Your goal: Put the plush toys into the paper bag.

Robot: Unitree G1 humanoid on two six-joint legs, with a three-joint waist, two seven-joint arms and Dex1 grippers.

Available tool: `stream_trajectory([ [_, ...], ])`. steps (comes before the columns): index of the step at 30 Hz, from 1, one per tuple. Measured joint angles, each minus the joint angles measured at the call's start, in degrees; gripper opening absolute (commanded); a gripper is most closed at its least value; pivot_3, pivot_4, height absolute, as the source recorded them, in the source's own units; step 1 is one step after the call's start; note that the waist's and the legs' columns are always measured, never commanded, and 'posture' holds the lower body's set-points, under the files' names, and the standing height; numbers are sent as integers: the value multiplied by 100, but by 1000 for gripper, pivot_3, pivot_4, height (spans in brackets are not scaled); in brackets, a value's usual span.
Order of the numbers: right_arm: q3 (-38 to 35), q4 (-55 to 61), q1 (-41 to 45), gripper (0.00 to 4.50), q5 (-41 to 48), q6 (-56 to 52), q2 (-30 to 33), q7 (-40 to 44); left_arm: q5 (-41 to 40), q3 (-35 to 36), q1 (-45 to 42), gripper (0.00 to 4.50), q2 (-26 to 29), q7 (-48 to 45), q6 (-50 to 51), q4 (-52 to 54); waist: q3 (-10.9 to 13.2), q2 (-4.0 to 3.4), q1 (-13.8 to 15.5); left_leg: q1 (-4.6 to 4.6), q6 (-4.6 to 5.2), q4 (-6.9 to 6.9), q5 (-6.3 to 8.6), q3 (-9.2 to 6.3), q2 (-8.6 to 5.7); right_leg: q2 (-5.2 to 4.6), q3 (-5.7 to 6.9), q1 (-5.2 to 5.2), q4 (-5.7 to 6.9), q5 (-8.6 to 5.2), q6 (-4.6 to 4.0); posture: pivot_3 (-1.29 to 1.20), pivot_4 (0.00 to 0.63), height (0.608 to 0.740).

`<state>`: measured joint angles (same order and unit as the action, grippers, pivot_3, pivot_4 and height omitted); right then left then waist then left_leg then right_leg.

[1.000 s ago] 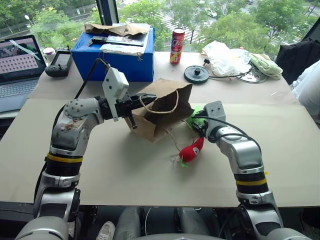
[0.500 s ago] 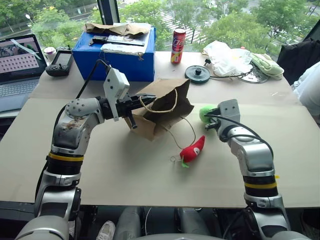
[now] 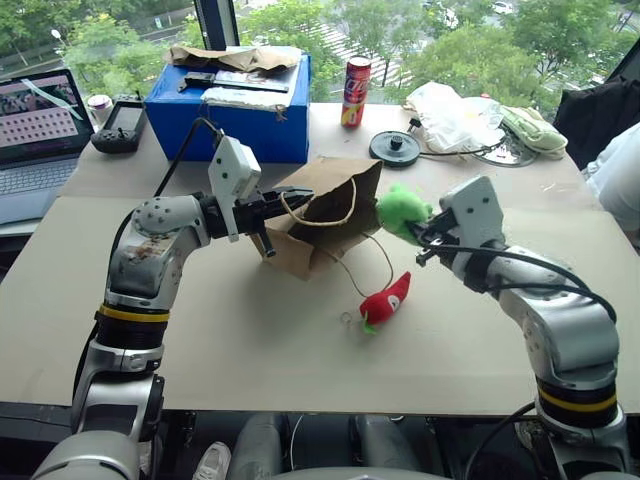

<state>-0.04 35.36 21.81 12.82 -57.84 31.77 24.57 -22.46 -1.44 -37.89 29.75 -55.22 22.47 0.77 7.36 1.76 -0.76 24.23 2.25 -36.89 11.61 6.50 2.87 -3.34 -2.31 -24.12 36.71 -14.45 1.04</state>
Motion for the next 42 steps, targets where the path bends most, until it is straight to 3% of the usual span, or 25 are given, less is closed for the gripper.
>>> stream_trajectory([
  [5, 697, 120, 197, 780, 16, -21, 53, 97, 6, -1, 0, 0, -7, -2, -8, -31, 0, 0, -26, -3, 0, 0, 0, -1, 1, 3, -2, -2, 2, 0, -1, 0, 150, 739],
  [10, 1407, -241, 777, 780, -181, -18, -351, -113, 12, -16, -2, 0, -33, -8, -18, -35, 0, 0, -13, -2, 0, -3, 0, -1, 1, 3, -1, -2, 4, -1, -1, 0, 150, 739],
  [17, 1697, -1803, 1943, 780, -904, 35, -1151, -913, 16, -105, -5, 0, -48, -57, -41, -25, 0, -1, 13, 3, -1, -2, -1, 0, 1, 1, 6, -4, 6, 0, -1, 0, 150, 739],
  [20, 1696, -2203, 2054, 1525, -1088, 132, -1279, -1103, 16, -109, -6, 0, -47, -59, -45, -25, 0, -1, 12, 10, -1, 1, 0, 2, 1, -1, 6, -4, 7, 0, -1, 0, 150, 739],
  [27, 1486, -2310, 1995, 3885, -1093, 196, -1664, -1103, 16, -111, -6, 0, -47, -57, -49, -25, 1, -2, -17, 11, -1, 3, 0, 1, 4, 2, 6, -6, 8, 0, -1, 0, 150, 739],
  [33, 1122, -1693, 1749, 3885, -794, -106, -1608, -871, 24, -112, -6, 0, -42, -49, -50, -27, 1, -2, 8, 11, -1, 2, 0, 0, 1, -3, 9, -4, 7, 0, -1, 0, 150, 739],
  [42, 62, -221, 961, 3885, -54, -1155, -253, -82, 41, -113, -18, 0, -44, -42, -62, -56, 1, -2, -4, 5, 1, 3, 0, -1, 2, 0, 6, -4, 0, -1, -2, 0, 150, 739],
])
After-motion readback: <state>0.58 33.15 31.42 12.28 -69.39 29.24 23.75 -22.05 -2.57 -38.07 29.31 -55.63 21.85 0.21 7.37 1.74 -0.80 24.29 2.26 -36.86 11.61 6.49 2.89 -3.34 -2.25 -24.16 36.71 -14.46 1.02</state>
